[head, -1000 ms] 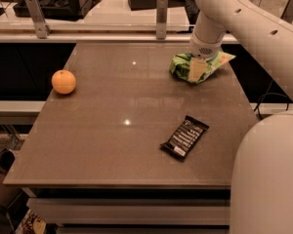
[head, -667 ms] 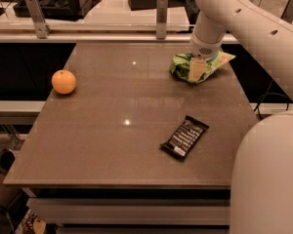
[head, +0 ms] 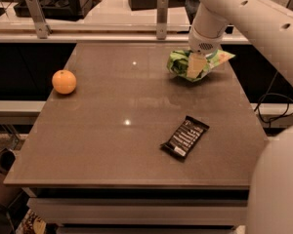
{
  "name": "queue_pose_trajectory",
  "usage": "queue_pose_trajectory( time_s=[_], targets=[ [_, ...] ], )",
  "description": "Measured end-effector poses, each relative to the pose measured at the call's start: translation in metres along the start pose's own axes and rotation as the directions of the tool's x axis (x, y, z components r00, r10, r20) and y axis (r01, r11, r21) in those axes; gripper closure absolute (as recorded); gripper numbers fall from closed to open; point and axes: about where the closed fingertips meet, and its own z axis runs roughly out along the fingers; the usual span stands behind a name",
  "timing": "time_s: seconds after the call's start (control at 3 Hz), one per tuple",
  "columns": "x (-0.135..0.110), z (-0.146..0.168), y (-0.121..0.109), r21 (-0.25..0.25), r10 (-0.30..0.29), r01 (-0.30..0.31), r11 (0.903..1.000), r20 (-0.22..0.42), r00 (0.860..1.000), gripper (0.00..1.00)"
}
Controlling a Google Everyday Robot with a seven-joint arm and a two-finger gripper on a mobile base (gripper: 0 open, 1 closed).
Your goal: Move green rice chip bag near orange
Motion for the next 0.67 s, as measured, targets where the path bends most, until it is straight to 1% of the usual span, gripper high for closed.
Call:
queue_pose_trajectory(
  time_s=[0.33,0.67],
  targets=[
    [-0.014,-0.036,0.010,0.050,-0.027,0.026,0.9984,0.012,1.000,1.00],
    [-0.026,-0.062,0.019,0.082,-0.059,0.056,0.9951,0.038,0.998,1.00]
  ],
)
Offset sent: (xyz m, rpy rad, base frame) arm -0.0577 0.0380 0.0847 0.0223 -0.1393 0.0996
